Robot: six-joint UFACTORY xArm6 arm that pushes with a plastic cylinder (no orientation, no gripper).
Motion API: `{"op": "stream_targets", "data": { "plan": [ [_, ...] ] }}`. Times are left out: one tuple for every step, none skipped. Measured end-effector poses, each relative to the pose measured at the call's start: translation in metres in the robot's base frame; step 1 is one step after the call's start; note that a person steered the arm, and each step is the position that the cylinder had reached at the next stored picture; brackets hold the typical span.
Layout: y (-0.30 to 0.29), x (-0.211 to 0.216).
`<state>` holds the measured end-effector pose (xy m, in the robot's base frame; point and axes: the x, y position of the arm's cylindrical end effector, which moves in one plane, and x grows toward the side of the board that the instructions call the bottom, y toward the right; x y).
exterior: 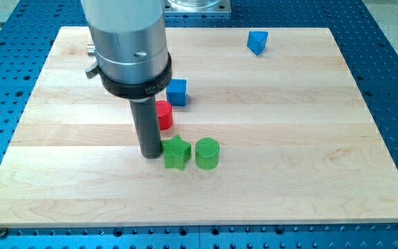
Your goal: Move the red circle below to the cube
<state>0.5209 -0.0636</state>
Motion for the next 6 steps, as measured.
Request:
{"op": "stream_targets", "data": {
  "plan": [
    [0.029, 0.000],
    [-0.020, 0.008],
    [-0.051, 0.014],
    [-0.048, -0.014],
    [-0.021, -0.043],
    [-0.018, -0.067]
  ]
}}
